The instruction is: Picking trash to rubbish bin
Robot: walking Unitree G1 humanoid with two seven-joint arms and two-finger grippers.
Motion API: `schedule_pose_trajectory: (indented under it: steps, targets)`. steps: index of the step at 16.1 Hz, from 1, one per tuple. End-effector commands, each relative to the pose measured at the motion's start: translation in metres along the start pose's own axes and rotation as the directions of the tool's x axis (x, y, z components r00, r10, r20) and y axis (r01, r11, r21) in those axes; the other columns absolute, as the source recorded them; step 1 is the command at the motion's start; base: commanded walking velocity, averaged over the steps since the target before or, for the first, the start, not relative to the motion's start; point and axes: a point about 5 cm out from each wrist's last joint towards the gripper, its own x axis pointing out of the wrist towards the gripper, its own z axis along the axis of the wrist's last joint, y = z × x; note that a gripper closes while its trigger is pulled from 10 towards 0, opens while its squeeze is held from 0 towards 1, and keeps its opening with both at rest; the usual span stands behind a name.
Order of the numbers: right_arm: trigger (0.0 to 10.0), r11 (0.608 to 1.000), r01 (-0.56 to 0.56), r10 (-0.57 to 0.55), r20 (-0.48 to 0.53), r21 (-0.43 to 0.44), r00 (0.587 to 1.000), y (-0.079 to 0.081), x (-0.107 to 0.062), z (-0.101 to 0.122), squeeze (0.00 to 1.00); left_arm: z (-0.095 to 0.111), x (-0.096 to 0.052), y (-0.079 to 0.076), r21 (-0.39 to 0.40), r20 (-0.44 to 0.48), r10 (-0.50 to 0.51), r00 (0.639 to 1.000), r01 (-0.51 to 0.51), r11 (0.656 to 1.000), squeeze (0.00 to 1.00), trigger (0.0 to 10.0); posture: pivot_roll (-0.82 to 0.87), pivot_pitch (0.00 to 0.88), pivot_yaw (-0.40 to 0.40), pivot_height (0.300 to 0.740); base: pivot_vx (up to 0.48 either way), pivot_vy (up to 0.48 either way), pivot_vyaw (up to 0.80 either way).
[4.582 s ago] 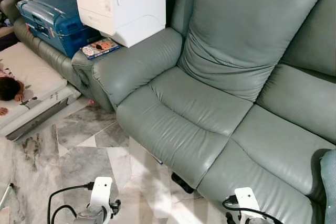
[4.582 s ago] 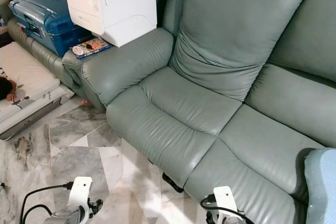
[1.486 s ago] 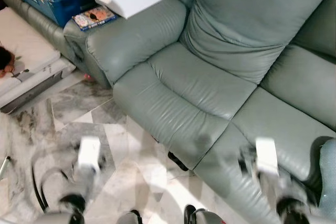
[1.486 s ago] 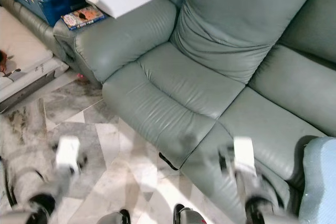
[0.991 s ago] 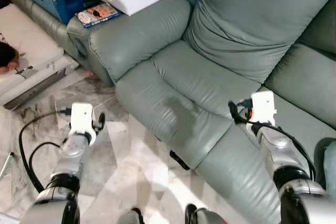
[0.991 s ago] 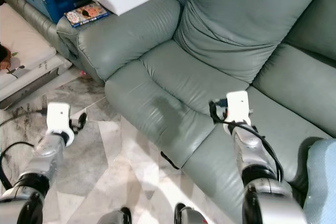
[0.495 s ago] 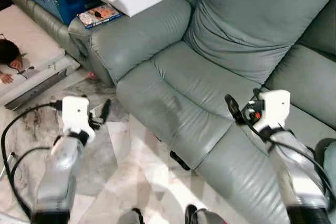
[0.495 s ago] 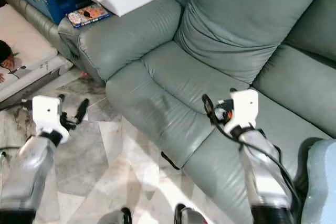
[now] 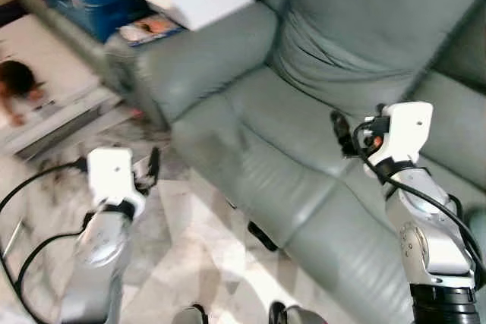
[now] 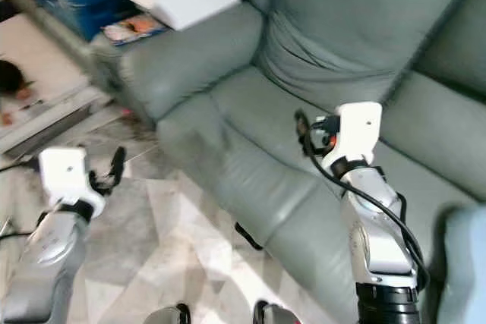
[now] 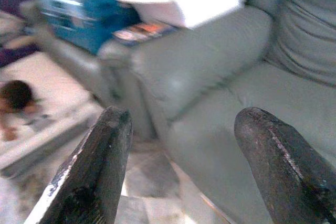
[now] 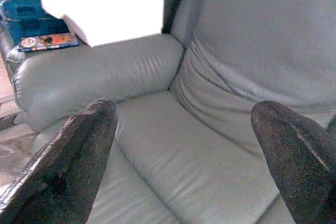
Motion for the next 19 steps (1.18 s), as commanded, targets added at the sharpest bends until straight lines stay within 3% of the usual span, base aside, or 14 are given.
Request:
schedule_pose_trajectory:
  steps: [1,10,19]
  targets:
    - [10.0,1.000,-0.004,0.004,0.011,-0.002,1.000,0.006,0.005,0.006,0.00,0.004,0.001,0.006,-0.001,0.006,0.055,0.998,-0.055,0.999,0.00,10.0,0.05,0.096,0.010,0.740,0.000,0.000,0.80]
    - [10.0,0.999,-0.053,0.053,0.013,0.002,0.999,0.021,0.010,0.010,0.00,0.016,0.011,0.003,-0.017,0.029,0.108,0.994,-0.107,0.994,0.00,10.0,0.07,0.119,-0.005,0.740,0.000,0.000,0.80]
    - [10.0,0.999,-0.038,0.038,-0.004,0.020,0.999,0.021,0.006,0.009,0.00,0.016,0.011,0.011,-0.002,0.005,0.135,0.991,-0.135,0.991,0.00,10.0,0.07,0.155,0.005,0.740,0.000,0.000,0.80]
